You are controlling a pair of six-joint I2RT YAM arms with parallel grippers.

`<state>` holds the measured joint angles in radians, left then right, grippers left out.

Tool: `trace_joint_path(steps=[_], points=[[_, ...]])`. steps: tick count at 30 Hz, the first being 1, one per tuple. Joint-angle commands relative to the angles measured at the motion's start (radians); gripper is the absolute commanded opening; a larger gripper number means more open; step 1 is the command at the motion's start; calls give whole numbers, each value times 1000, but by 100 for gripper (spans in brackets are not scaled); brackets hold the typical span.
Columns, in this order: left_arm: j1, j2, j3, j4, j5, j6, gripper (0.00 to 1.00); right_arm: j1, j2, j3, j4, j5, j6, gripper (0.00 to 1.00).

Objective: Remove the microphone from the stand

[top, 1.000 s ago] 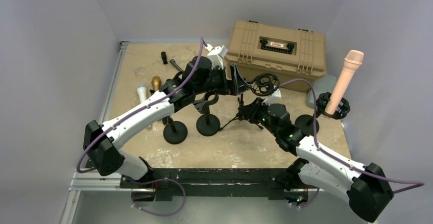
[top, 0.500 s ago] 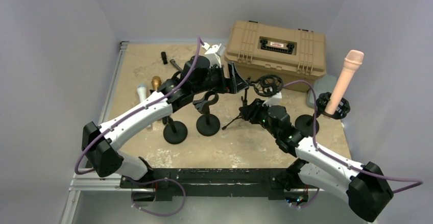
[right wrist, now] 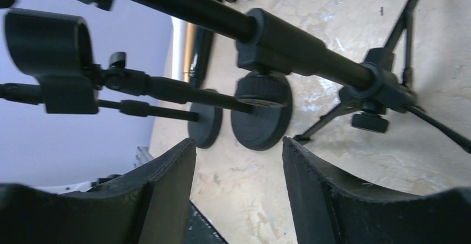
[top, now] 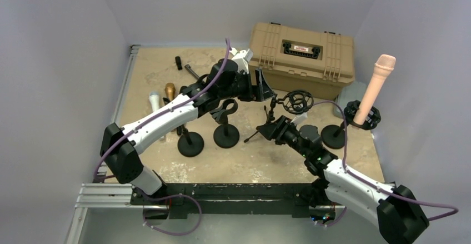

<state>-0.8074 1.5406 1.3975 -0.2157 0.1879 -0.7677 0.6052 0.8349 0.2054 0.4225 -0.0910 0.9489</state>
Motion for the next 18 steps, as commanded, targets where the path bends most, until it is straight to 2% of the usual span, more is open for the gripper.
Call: trace_joint_path(steps=[1,7,9,13,18], points=[[0,11,29,46,39,-12,79,-6,-40,20,35,-25,83,59],[-2,-19,11,13,41,38,81,-7,-95,-1,-124,-48,159,76],[-3,-35,0,8,43,54,81,-10,-98,-38,-118,-103,191,82],[-12,-49,-6,7,61,75,80,-11,-56,-59,-131,-211,188,83],[-45,-59,18,-24,75,112,80,-11,-50,-56,-238,-247,88,83]])
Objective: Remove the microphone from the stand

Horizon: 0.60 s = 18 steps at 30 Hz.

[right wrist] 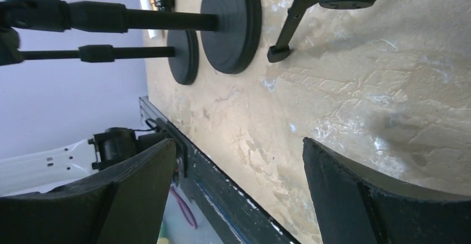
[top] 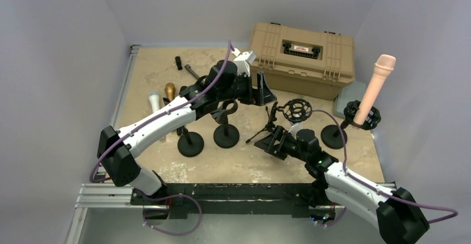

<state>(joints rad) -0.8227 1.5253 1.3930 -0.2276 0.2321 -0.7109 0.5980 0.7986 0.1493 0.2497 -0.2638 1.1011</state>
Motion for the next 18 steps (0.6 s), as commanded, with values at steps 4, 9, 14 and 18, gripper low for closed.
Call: trace_joint_path(steps=[4,9,14,18], points=[[-38,-83,34,-43,50,79,80,-4,-54,48,-251,-80,-170,83],[-39,-188,72,-132,43,146,81,-4,-169,62,-472,-172,-238,83],[-38,-264,174,-265,16,240,84,-4,-405,85,-655,-267,-241,83],[-37,-328,211,-337,-10,300,85,-3,-551,177,-782,-309,-278,83]])
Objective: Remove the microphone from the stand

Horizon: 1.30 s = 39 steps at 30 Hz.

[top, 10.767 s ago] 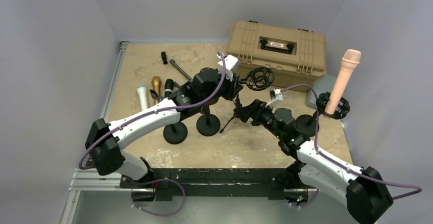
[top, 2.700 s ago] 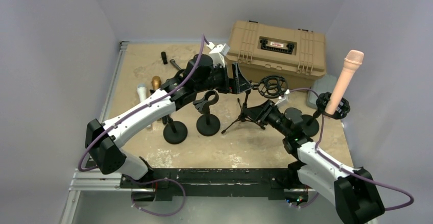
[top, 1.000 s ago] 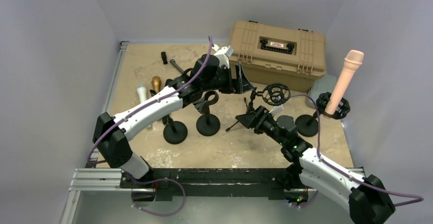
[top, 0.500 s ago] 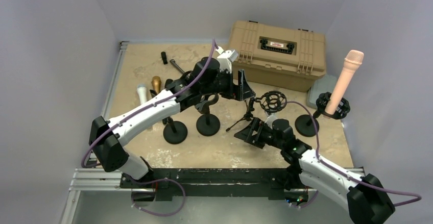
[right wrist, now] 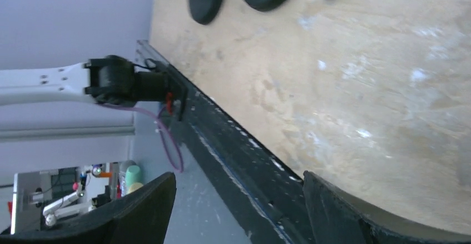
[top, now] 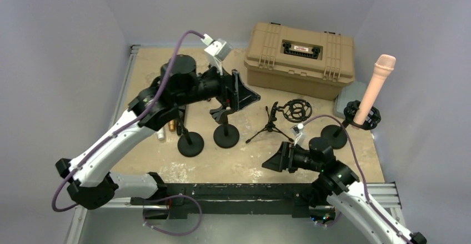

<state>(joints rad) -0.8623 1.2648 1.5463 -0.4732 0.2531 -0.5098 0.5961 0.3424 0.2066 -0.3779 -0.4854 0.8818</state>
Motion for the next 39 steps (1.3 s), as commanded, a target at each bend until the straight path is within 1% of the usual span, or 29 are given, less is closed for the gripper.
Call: trace_joint_path(steps=[1,4,7,11,13,15,17,19,21,23,25,28,30,32,36,37,39], points=[[3,-85,59,-105,-42,114,85,-1,-105,145,-180,-97,-76,83],[3,-141,43,-125,-95,161,85,-2,-104,230,-231,-128,-130,83],[2,-196,-9,-114,-170,225,85,-1,-81,342,-252,-141,-195,82],[3,-272,-121,-71,-297,305,85,-1,11,550,-270,-145,-305,83],[3,-305,-186,-26,-330,343,85,-2,88,710,-297,-85,-358,83],[3,-331,-249,19,-349,369,85,-2,152,842,-322,34,-381,84],[4,-346,-289,50,-351,390,85,-2,219,953,-343,128,-393,84],[12,-353,-303,44,-333,400,85,-2,285,1030,-372,200,-421,84],[13,-360,-304,28,-340,418,85,-1,324,1034,-348,175,-447,84],[14,-380,-304,12,-392,422,85,-2,346,1006,-307,161,-447,84],[20,-404,-303,-1,-441,422,85,-1,358,960,-232,143,-419,84],[19,-458,-287,-34,-536,371,84,-2,389,903,-101,56,-377,84],[20,-486,-277,-62,-563,329,84,-1,420,885,-42,21,-361,84],[19,-485,-221,-166,-605,266,85,-2,443,871,3,1,-352,84],[20,-479,-78,-499,-737,120,87,-2,468,835,67,-23,-341,84],[20,-497,-73,-528,-759,84,87,-2,471,824,80,-26,-338,84],[20,-545,-97,-580,-792,34,84,-1,468,804,115,-32,-332,84]])
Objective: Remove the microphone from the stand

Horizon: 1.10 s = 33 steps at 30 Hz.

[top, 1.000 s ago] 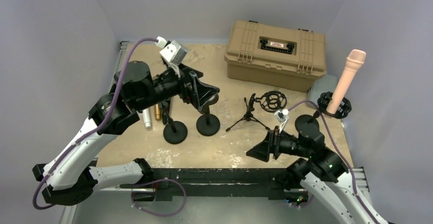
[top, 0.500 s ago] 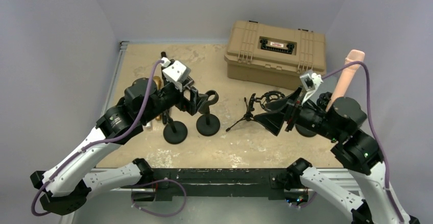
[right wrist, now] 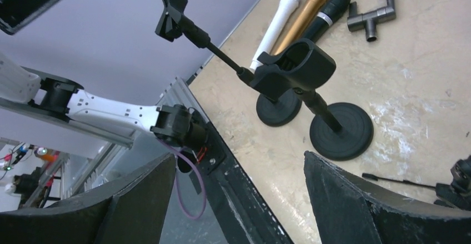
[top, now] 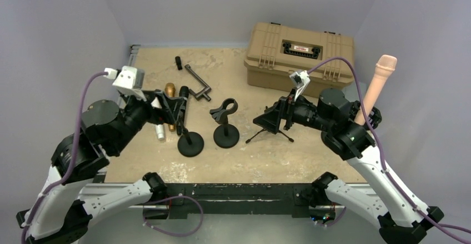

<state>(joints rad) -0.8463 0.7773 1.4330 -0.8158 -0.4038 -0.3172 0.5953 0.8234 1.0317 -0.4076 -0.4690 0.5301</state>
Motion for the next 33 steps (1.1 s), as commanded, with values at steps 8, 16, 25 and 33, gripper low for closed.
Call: trace_joint_path(steps=[8,16,25,33], points=[[51,-145,-63,-289,-153,-321,88,0,-53,-65,187,-72,24,84],[91,-166,-186,-165,-132,-467,84,0,-130,-62,171,-58,35,84],[107,-166,-302,-8,-212,-465,78,-1,-132,-50,156,-53,30,84],[115,-196,-407,37,-295,-460,77,-1,-125,-73,183,-58,46,83]])
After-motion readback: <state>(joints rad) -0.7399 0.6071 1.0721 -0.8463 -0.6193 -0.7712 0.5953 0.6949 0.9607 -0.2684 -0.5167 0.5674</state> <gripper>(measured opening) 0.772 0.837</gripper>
